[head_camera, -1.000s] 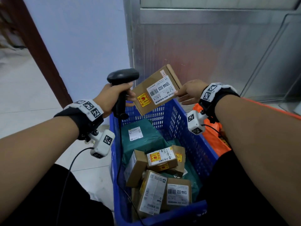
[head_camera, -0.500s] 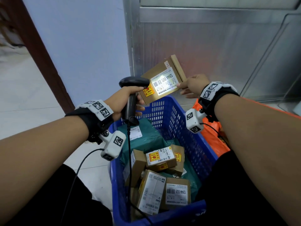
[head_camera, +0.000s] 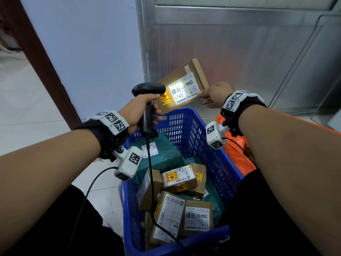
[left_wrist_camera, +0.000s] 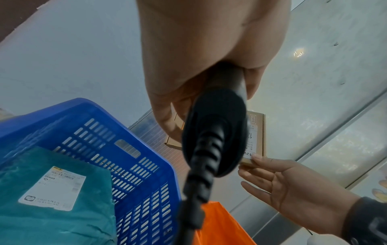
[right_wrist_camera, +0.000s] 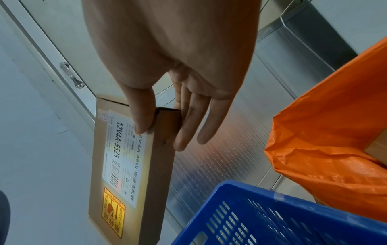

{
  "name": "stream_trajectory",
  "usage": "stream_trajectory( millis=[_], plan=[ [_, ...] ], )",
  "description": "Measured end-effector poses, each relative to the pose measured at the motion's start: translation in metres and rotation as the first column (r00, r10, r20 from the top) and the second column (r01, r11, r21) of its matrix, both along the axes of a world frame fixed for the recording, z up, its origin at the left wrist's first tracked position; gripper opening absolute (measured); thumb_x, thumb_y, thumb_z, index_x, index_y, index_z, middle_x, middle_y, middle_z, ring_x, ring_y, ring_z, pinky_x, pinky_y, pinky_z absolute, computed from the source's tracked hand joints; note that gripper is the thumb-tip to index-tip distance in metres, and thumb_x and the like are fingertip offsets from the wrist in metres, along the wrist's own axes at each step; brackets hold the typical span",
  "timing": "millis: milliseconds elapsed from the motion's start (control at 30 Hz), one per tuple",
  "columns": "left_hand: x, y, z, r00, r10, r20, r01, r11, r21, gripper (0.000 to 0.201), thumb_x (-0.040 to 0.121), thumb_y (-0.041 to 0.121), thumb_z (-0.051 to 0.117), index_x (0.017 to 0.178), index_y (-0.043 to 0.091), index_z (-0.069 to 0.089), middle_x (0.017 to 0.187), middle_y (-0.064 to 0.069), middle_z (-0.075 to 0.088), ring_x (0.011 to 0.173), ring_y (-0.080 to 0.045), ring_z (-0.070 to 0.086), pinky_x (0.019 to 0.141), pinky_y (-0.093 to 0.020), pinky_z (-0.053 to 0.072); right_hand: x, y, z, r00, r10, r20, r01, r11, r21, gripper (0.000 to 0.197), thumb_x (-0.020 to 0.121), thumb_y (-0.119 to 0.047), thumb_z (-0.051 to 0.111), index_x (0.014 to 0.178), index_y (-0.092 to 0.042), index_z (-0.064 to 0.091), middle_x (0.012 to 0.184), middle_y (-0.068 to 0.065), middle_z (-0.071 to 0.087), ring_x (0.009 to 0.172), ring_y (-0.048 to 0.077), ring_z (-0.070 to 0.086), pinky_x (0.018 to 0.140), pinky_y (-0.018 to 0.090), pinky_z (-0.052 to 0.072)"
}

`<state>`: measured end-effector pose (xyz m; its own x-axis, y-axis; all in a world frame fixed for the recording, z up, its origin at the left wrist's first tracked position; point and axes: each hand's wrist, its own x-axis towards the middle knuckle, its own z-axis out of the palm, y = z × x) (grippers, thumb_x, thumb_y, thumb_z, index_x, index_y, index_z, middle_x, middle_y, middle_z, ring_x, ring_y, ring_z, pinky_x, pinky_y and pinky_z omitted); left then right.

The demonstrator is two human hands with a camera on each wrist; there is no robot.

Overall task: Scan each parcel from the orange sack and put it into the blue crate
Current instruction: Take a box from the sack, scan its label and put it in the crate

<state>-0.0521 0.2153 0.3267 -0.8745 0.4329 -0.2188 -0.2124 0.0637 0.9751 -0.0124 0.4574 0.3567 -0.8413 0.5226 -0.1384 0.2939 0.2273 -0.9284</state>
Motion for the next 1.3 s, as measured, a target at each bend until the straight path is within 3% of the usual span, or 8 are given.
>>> stream_trajectory(
  millis=[233, 567, 667, 933, 1067, 1167, 1233, 1300],
  plan=[
    [0.005, 0.003, 0.005, 0.999, -0.034, 0.014, 0.034, 0.998, 0.047, 0.036, 0.099, 0.038, 0.059, 0.072, 0.013, 0.056, 0.070, -0.004, 0.063, 0.063, -0.020, 0.069, 0.075, -0.036, 0.053, -0.001, 0.001, -0.001, 1.000, -0.004, -0.005, 0.004, 1.000, 0.015, 0.021, 0.085, -0.015, 0.078, 0.084, -0.010, 0.059, 0.103, 0.016, 0.075, 0.093, 0.027, 0.074, 0.092, 0.042, 0.058],
    [0.000, 0.002, 0.006, 1.000, 0.006, -0.010, -0.006, 1.000, 0.021, 0.037, 0.098, 0.039, 0.060, 0.071, 0.015, 0.056, 0.069, -0.002, 0.063, 0.066, -0.020, 0.066, 0.071, -0.033, 0.053, -0.006, 0.003, -0.005, 0.999, 0.006, 0.035, -0.007, 0.999, 0.035, 0.016, 0.084, -0.016, 0.079, 0.087, -0.008, 0.065, 0.099, 0.013, 0.076, 0.094, 0.028, 0.075, 0.091, 0.044, 0.058],
    [-0.002, 0.002, 0.005, 1.000, 0.003, -0.025, -0.002, 1.000, 0.007, 0.036, 0.097, 0.040, 0.059, 0.072, 0.015, 0.057, 0.070, -0.001, 0.064, 0.066, -0.019, 0.065, 0.068, -0.032, 0.053, -0.007, 0.004, -0.007, 0.998, 0.008, 0.058, -0.010, 0.999, 0.039, 0.025, 0.085, -0.020, 0.078, 0.102, -0.005, 0.067, 0.100, 0.010, 0.076, 0.090, 0.024, 0.075, 0.088, 0.042, 0.059],
    [-0.007, 0.007, -0.001, 0.971, 0.179, -0.161, -0.165, 0.982, 0.095, 0.028, 0.093, 0.034, 0.070, 0.081, 0.009, 0.065, 0.078, -0.010, 0.070, 0.067, -0.025, 0.065, 0.074, -0.040, 0.056, -0.016, -0.004, -0.008, 0.987, 0.054, 0.154, -0.050, 0.998, -0.027, 0.027, 0.096, -0.023, 0.065, 0.111, -0.001, 0.063, 0.100, 0.014, 0.076, 0.083, 0.029, 0.076, 0.063, 0.034, 0.061],
    [-0.009, 0.009, -0.003, 0.968, 0.192, -0.159, -0.181, 0.980, 0.080, 0.027, 0.093, 0.034, 0.070, 0.086, 0.008, 0.067, 0.079, -0.009, 0.071, 0.072, -0.027, 0.066, 0.078, -0.041, 0.059, -0.020, -0.007, -0.012, 0.979, 0.049, 0.199, -0.039, 0.998, -0.056, 0.031, 0.098, -0.024, 0.060, 0.118, -0.001, 0.060, 0.108, 0.018, 0.072, 0.086, 0.035, 0.072, 0.069, 0.042, 0.061],
    [-0.010, 0.012, -0.004, 0.965, 0.210, -0.158, -0.199, 0.976, 0.086, 0.027, 0.094, 0.032, 0.069, 0.085, 0.007, 0.066, 0.077, -0.009, 0.072, 0.068, -0.026, 0.066, 0.074, -0.039, 0.060, -0.026, -0.005, -0.016, 0.990, 0.022, 0.140, -0.020, 1.000, -0.017, 0.024, 0.098, -0.026, 0.059, 0.105, -0.003, 0.061, 0.101, 0.014, 0.068, 0.084, 0.029, 0.066, 0.084, 0.043, 0.060],
    [-0.012, 0.015, -0.006, 0.965, 0.206, -0.162, -0.194, 0.977, 0.086, 0.026, 0.094, 0.032, 0.069, 0.083, 0.008, 0.066, 0.075, -0.007, 0.071, 0.065, -0.024, 0.066, 0.071, -0.038, 0.058, -0.031, 0.000, -0.017, 0.999, -0.022, 0.031, 0.019, 0.997, 0.069, 0.022, 0.095, -0.028, 0.064, 0.092, -0.006, 0.060, 0.089, 0.007, 0.067, 0.077, 0.022, 0.066, 0.069, 0.025, 0.059],
    [-0.013, 0.017, -0.007, 0.965, 0.202, -0.165, -0.190, 0.978, 0.085, 0.025, 0.094, 0.031, 0.069, 0.082, 0.009, 0.065, 0.074, -0.007, 0.070, 0.062, -0.024, 0.065, 0.067, -0.036, 0.057, -0.030, 0.004, -0.020, 0.999, -0.017, -0.028, 0.022, 0.983, 0.185, 0.020, 0.092, -0.026, 0.069, 0.087, -0.008, 0.063, 0.081, 0.004, 0.068, 0.069, 0.017, 0.065, 0.052, 0.020, 0.051]
  ],
)
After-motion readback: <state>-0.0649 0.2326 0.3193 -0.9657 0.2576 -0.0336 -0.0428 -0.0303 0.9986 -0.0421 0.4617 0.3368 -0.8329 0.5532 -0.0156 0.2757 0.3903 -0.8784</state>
